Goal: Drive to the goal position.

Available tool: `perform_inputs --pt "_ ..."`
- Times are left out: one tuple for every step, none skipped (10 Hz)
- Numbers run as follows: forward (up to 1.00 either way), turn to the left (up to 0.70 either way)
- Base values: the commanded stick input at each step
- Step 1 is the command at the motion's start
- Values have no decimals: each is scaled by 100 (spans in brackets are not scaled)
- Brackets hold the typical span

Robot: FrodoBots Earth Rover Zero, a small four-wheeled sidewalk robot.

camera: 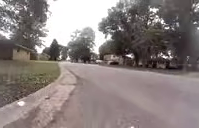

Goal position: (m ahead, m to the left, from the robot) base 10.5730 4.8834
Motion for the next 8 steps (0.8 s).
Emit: perform_inputs --pt "70 0" --pt "70 0" --pt "70 0" --pt "70 0" --pt "70 0" --pt "70 0" --pt "70 0" --pt "70 0"
